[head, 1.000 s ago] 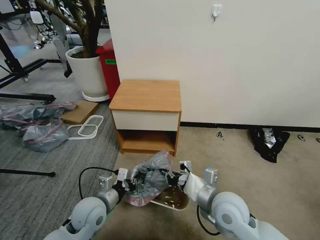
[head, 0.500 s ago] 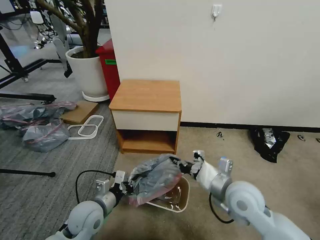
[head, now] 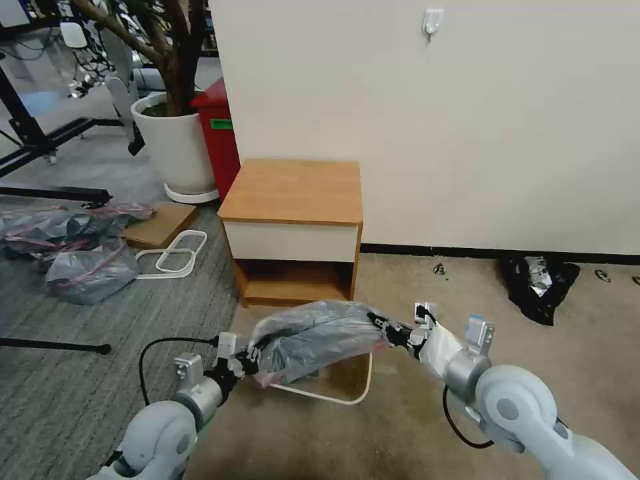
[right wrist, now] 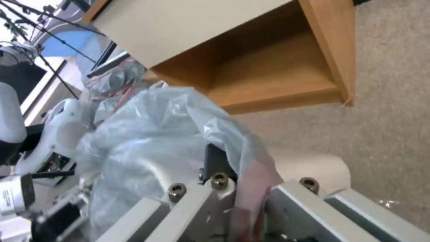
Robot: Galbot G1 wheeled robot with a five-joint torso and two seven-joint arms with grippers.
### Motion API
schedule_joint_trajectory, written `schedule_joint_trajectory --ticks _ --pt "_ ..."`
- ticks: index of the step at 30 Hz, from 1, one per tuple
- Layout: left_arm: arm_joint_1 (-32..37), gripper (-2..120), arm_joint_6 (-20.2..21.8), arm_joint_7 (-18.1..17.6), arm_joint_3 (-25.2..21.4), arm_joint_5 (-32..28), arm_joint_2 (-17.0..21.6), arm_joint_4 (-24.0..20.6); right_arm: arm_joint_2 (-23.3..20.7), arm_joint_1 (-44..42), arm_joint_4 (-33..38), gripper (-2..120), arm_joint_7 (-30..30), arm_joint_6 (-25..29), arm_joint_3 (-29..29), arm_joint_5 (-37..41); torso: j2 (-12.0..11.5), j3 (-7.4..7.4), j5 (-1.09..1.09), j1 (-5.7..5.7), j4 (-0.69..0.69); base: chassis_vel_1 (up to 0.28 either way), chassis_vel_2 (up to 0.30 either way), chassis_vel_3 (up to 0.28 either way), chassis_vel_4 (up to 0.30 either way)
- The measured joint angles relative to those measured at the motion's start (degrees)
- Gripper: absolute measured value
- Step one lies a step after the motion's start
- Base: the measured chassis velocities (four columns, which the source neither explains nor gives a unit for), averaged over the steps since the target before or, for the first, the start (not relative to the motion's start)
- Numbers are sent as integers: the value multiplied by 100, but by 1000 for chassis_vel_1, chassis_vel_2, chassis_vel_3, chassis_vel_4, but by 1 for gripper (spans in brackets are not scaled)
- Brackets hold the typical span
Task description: Pick up the garbage bag from the table and place it over the trash can.
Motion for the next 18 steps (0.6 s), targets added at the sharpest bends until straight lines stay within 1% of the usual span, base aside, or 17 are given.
schedule_joint_trajectory --ticks 8,18 --pt "-179 2 -72 -9 -95 -153 -141 105 63 -108 -37 0 -54 -18 16 -25 0 0 0 0 0 0 0 0 0" --pt "-354 2 -133 -31 -56 -105 -147 302 119 -165 -29 0 -116 -65 -8 -44 0 0 -1 0 0 0 0 0 0"
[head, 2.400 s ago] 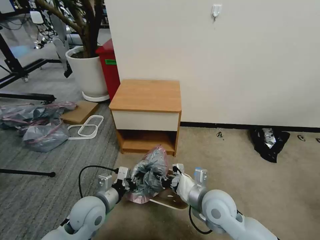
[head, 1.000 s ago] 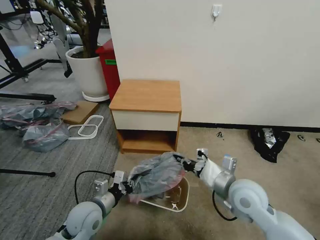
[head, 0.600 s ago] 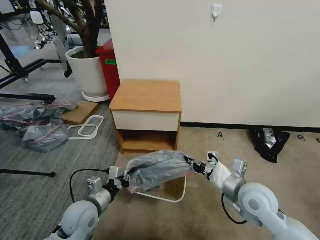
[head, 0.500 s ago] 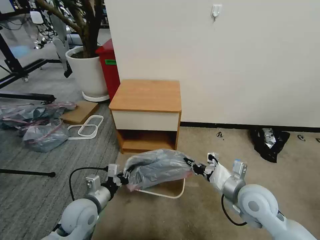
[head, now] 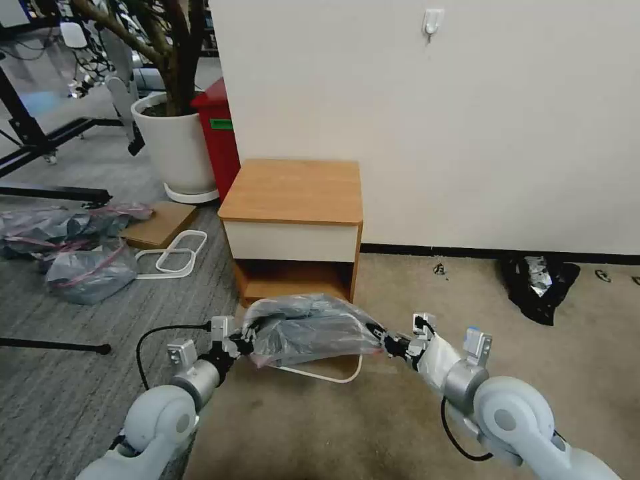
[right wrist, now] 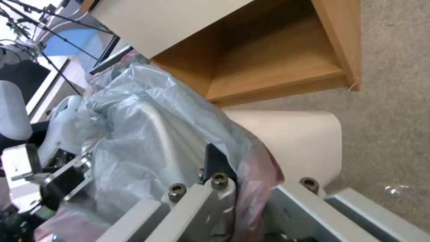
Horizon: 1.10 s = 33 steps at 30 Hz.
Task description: Pick up the garbage bag from the table and place it over the trash can.
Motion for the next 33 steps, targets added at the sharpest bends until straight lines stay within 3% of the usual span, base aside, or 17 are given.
schedule_joint_trajectory --ticks 19,25,33 --pt "-211 2 -82 -23 156 250 -32 353 -125 28 -112 0 -66 -137 -59 2 0 0 1 0 0 0 0 0 0" --pt "-88 2 -144 358 179 414 -26 297 -43 196 -248 0 -36 -142 -52 15 0 0 0 0 1 0 0 0 0" --pt "6 2 -175 431 182 446 -44 301 -65 234 -313 0 -27 -161 -13 40 0 0 0 0 0 0 0 0 0"
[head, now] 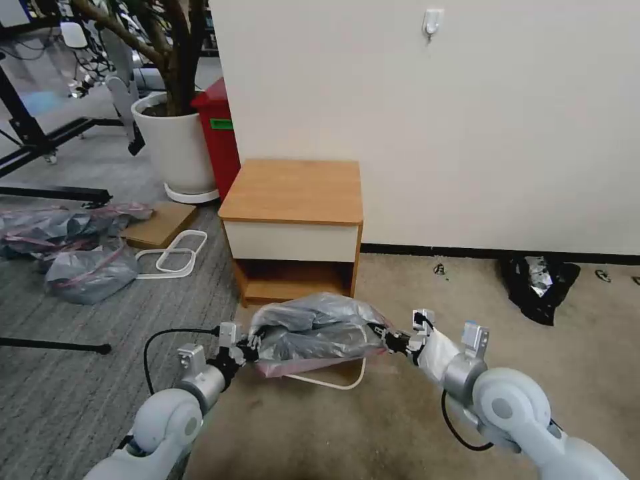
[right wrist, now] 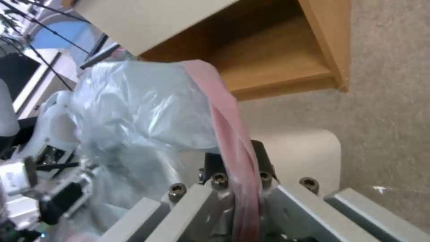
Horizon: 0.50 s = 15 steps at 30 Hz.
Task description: Pick up the garbage bag from the table and place it over the trash can.
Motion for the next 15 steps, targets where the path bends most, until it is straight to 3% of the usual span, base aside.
schedule_joint_trajectory --ticks 14,15 --pt "0 2 -156 229 -36 -148 -31 -21 5 -66 -215 0 -29 -133 -38 -89 0 0 1 0 0 0 0 0 0" --pt "-6 2 -158 230 -39 -150 -33 -22 0 -87 -193 4 -30 -140 -37 -105 0 0 0 0 0 0 0 0 0"
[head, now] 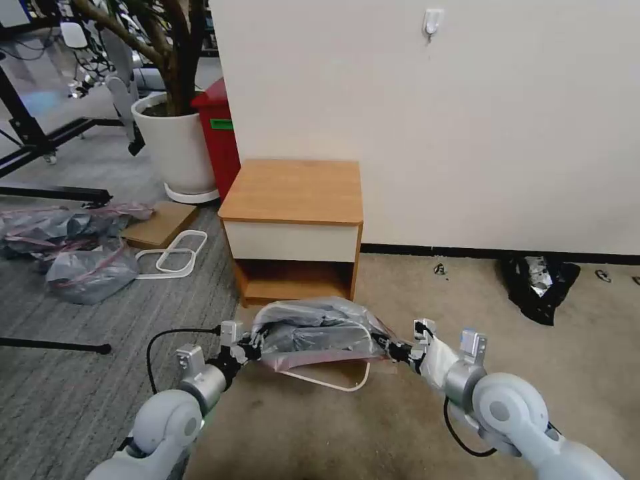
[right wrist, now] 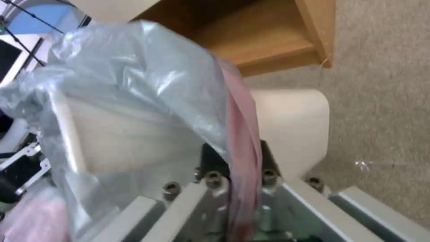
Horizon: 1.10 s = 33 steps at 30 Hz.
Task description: Pick up the garbage bag from the table and place it over the trash can.
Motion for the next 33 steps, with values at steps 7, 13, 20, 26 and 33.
schedule_joint_trajectory --ticks 7,13,20,26,33 --pt "-85 2 -15 -17 -39 -77 -95 31 -16 -1 167 30 19 64 61 -253 0 0 0 0 0 0 0 0 0" --pt "-59 2 -15 -19 -67 -135 -94 46 -115 -24 205 52 -216 -21 352 -373 0 0 0 0 0 0 0 0 0" --pt "-54 2 -15 -19 -77 -139 -90 87 -178 2 296 77 -361 -289 651 -65 0 0 0 0 0 0 0 0 0" --pt "-31 2 -37 -18 -99 -136 -98 119 -208 52 294 98 -385 -524 848 344 0 0 0 0 0 0 0 0 0" --pt "-141 2 -146 -42 -210 -141 -225 287 45 -161 945 100 262 -378 1255 976 0 0 -1 0 1 0 0 0 0"
